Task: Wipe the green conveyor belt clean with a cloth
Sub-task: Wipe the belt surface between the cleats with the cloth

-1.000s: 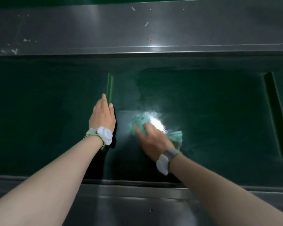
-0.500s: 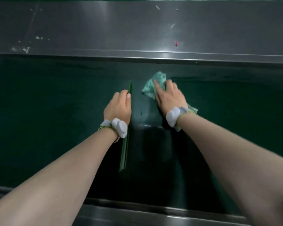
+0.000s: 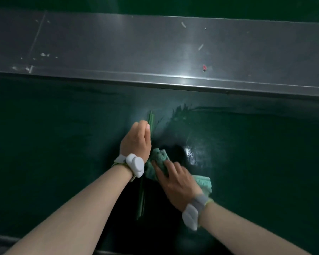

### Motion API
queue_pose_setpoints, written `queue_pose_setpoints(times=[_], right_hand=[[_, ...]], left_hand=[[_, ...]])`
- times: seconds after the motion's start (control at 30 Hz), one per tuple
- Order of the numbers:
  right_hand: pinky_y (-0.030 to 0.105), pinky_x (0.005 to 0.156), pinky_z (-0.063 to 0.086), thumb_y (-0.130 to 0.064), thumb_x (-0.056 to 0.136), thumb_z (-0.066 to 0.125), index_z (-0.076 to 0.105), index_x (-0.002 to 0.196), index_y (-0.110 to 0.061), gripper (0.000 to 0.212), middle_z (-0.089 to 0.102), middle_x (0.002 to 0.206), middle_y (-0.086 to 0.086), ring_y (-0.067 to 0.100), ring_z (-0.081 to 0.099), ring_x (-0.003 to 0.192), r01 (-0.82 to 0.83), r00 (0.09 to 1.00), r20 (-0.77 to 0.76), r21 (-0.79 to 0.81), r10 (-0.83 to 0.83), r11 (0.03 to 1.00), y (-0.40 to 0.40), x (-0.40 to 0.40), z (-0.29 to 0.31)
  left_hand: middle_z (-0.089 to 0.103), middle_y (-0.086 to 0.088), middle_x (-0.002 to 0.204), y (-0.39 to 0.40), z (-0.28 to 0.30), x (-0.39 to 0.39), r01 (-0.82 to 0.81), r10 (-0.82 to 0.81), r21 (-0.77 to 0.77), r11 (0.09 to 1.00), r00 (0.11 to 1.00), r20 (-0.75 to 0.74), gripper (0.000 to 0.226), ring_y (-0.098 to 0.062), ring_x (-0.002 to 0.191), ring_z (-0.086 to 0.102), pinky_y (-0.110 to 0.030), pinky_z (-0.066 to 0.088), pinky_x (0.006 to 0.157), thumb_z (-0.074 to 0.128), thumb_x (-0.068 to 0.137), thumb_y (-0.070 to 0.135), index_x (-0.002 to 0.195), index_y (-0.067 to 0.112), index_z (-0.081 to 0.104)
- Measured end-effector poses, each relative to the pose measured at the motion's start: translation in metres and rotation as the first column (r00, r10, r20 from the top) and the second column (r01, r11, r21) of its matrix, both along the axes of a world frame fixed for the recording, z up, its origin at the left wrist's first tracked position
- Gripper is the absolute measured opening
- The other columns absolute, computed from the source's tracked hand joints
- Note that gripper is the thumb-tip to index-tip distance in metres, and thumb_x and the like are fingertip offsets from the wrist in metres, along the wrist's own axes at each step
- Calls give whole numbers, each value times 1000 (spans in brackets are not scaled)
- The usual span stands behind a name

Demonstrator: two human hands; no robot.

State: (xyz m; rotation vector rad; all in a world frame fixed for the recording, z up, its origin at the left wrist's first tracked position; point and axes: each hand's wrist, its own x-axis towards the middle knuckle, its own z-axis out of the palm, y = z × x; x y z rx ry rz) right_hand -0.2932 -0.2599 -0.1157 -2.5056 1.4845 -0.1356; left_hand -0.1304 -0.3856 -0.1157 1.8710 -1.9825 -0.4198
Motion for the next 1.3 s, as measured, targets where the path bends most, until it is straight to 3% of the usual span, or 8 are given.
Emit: queue_pose_setpoints(times=[0.13, 0.23, 0.53, 0.73, 0.87, 0.93, 1.13, 1.3], right_hand=[[44, 60, 54, -17, 88, 49, 46, 151, -12, 63, 52, 111, 21, 39, 55, 85, 231, 970, -51, -129, -239, 964, -113, -18, -16], [47, 72, 53, -21, 99, 50, 35, 156, -12, 59, 49, 119, 22, 40, 52, 96, 371, 924, -87, -34, -372, 928, -187, -18, -6], [43, 70, 50, -32, 104, 52, 40, 155, -14, 56, 53, 117, 21, 38, 55, 91, 463, 886, 2, -52, -463, 885, -144, -46, -4], [47, 78, 49, -40, 104, 44, 33, 157, -19, 58, 44, 124, 26, 44, 50, 102, 797, 588, -99, -95, -803, 596, -127, -183, 6], [45, 80, 50, -37, 106, 41, 30, 158, -17, 57, 42, 129, 25, 43, 49, 107, 877, 465, -110, -79, -878, 474, -125, -176, 4], [44, 79, 51, -31, 104, 48, 34, 157, -17, 56, 44, 130, 26, 42, 51, 105, 861, 502, -85, -48, -861, 507, -131, -140, -1], [43, 73, 53, -23, 101, 50, 35, 156, -14, 58, 48, 127, 20, 37, 54, 97, 525, 848, 28, 93, -530, 846, -141, 7, -3], [40, 69, 45, -20, 100, 48, 31, 158, -16, 61, 48, 123, 16, 34, 53, 97, 448, 894, -37, 52, -447, 892, -142, 5, 0]], left_hand=[[51, -1, 87, 1, -6, 2, -14, 14, 8, 1000, 1000, -4, 29, -30, 72, 50, -35, 33, 56, 34, 109, 35, 96, 14, 49], [50, 0, 91, 1, -4, -1, -57, 56, 58, 997, 998, 13, 32, -25, 73, 47, -34, 32, 57, 30, 109, 39, 100, 15, 50], [50, -4, 84, 11, -3, -13, -94, 97, -38, 995, 991, 92, 33, -23, 62, 43, -26, 26, 47, 31, 109, 36, 97, 12, 52], [48, -3, 83, 14, -1, -19, -139, 145, -57, 989, 982, 119, 24, -22, 61, 41, -23, 24, 47, 40, 109, 27, 99, 11, 54], [46, 0, 83, 13, -1, -21, -157, 161, -48, 986, 979, 121, 23, -21, 61, 41, -19, 16, 47, 40, 110, 27, 101, 13, 56], [50, -3, 83, 14, -2, -22, -156, 162, -59, 986, 978, 130, 23, -21, 61, 41, -20, 20, 47, 41, 110, 27, 100, 12, 56], [52, -7, 85, 12, -4, -22, -162, 172, -66, 985, 967, 187, 21, -21, 62, 42, -28, 28, 46, 44, 108, 26, 95, 12, 53], [53, -8, 85, 9, 1, -17, -86, 93, -41, 995, 972, 216, 25, -29, 63, 52, -33, 31, 46, 40, 109, 29, 94, 12, 51]])
